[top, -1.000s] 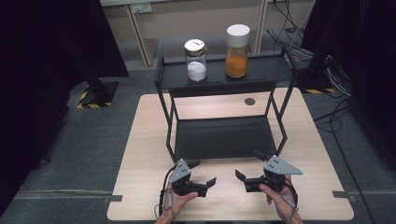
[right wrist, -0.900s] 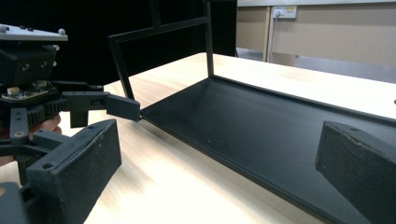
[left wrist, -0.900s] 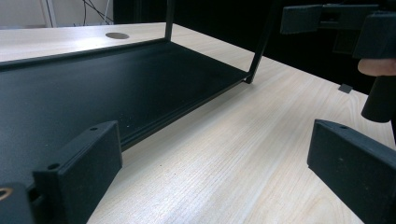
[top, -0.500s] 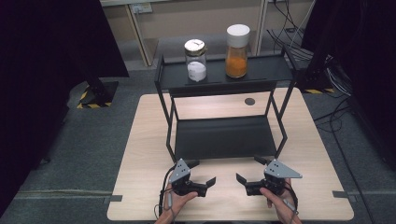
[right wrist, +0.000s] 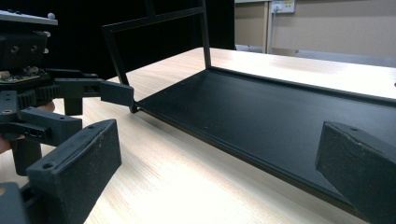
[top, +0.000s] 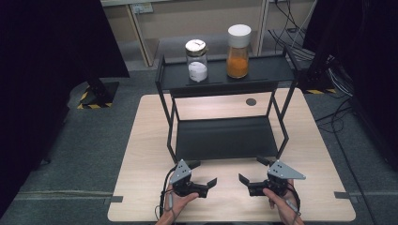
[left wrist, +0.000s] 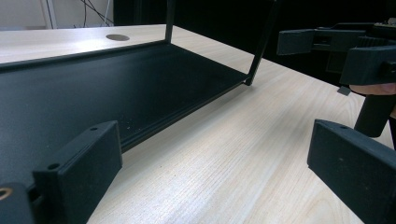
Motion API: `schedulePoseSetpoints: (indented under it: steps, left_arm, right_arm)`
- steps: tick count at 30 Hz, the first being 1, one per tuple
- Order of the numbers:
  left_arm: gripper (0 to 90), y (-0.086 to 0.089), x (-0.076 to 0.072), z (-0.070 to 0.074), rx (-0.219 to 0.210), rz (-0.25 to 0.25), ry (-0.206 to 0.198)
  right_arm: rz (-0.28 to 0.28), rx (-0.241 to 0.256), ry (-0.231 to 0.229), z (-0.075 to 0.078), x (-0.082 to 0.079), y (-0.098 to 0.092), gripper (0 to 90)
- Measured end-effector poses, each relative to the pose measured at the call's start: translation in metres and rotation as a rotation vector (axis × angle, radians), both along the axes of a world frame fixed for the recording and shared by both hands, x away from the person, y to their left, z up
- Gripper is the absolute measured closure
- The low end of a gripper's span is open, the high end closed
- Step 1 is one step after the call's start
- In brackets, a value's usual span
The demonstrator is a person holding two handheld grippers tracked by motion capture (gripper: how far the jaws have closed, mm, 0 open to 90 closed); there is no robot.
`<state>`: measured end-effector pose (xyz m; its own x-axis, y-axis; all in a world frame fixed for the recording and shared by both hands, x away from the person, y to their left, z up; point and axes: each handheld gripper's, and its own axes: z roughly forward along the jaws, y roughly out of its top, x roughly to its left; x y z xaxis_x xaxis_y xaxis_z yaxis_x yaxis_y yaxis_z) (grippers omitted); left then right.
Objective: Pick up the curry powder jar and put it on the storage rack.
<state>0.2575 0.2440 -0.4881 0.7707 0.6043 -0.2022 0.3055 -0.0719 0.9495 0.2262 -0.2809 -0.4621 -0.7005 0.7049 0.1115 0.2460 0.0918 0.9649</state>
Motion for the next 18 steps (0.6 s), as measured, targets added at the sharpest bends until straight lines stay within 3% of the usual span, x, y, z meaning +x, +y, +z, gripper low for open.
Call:
schedulePoseSetpoints:
  steps: [18]
  left_arm:
    - [2.5,0.0002,0.0006,0.0002,0.000,-0.003,0.003]
  right_arm:
    - [0.001,0.004,0.003,0.0001,0.0008,-0.0030,0.5]
